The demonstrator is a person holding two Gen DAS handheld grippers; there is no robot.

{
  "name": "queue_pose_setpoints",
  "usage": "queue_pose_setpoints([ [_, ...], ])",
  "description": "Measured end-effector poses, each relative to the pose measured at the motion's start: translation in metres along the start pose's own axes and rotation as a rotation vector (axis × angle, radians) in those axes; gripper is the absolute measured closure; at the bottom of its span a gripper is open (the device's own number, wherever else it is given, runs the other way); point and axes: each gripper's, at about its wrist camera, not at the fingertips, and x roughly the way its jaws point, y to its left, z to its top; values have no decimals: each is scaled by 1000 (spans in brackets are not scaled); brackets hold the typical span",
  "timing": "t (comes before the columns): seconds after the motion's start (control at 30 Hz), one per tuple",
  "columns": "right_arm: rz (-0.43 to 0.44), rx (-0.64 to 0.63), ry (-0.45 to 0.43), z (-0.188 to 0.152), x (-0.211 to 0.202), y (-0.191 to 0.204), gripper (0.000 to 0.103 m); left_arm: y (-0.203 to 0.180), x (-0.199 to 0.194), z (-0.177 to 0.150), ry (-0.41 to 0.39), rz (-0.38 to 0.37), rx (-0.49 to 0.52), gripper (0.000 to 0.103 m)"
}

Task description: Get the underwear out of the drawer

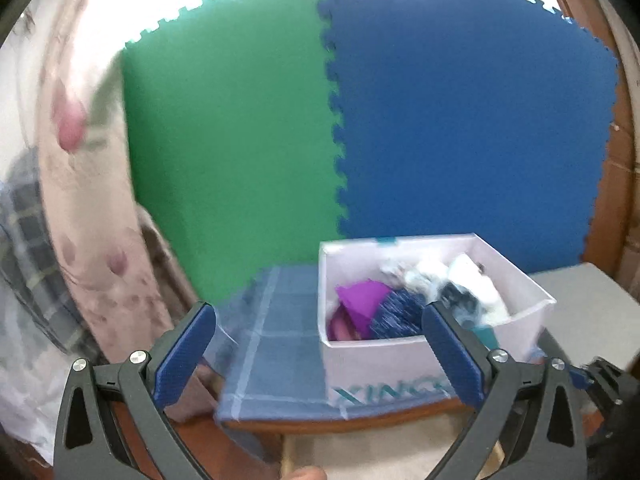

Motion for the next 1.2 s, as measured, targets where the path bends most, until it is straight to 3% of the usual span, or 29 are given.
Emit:
queue_pose_setpoints([
  [0.13, 5, 4, 0, 0, -1, 0, 29, 1, 18, -11, 114, -67, -53, 0],
  [0.33, 6, 13, 5, -3, -4, 0, 29, -3, 29, -32, 201, -66, -57, 0],
  [0.7, 0, 85, -15, -8, -16, 7, 29, -7, 34, -58, 264, -25, -11, 0],
  [1.2, -36, 107, -31, -15, -24, 17, 29, -13, 34, -71, 311, -34, 5, 0],
])
